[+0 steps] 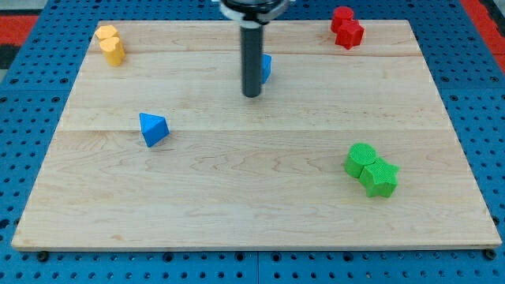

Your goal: Separate the yellow hexagon from yellow heart

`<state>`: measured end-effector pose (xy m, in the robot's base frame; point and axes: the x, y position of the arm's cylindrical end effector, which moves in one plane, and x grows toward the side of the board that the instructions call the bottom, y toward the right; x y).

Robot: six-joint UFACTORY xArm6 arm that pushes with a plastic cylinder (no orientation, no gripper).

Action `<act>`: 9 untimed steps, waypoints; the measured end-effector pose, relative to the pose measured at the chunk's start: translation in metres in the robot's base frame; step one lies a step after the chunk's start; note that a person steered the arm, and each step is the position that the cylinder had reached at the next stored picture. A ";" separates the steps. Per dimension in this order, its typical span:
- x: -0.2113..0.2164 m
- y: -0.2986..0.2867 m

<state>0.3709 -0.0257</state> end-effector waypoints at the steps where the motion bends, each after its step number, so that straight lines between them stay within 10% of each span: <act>1: -0.016 -0.062; 5: -0.097 -0.279; 9: -0.175 -0.182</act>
<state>0.1957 -0.2082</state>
